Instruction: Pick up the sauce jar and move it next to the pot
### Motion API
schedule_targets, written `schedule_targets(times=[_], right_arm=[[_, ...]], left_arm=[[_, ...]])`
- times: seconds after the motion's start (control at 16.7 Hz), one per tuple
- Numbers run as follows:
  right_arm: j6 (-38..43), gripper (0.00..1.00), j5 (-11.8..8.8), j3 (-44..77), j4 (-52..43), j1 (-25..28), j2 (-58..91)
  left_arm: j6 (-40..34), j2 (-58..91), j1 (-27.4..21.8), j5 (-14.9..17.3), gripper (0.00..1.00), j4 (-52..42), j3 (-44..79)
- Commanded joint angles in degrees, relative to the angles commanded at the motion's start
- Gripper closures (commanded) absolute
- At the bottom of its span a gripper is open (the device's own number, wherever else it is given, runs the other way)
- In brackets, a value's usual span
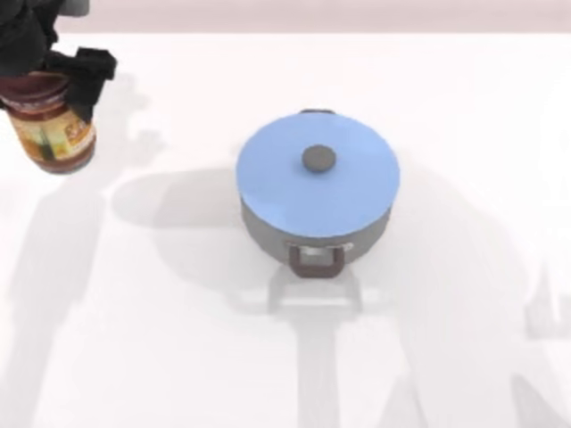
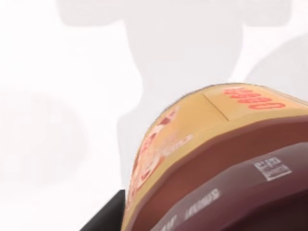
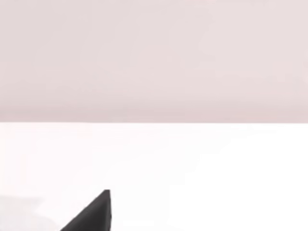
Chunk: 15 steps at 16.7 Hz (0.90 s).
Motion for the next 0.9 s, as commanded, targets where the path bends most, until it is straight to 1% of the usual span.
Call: schedule_targets(times=[0.3,0.42,0.6,0.9], right_arm=[[0.0,0.0,0.0,0.0,0.0,0.0,0.0],[0.0,0.0,0.0,0.0,0.0,0.0,0.0],[0.0,0.0,0.0,0.0,0.0,0.0,0.0],[0.0,0.0,0.0,0.0,0.0,0.0,0.0]], left_arm=[[-16.18,-2.8,-8.62,-3.27,1.0,6.75,-8.8],[-20.98,-3.61,-11.38,-4.27,1.0,8.82,-11.89],[-23.73,-4.09,-13.18,-4.91,1.0,10.12,-13.99],[-23.54,-3.5,-12.88,-4.81,1.0,10.92,-14.52]])
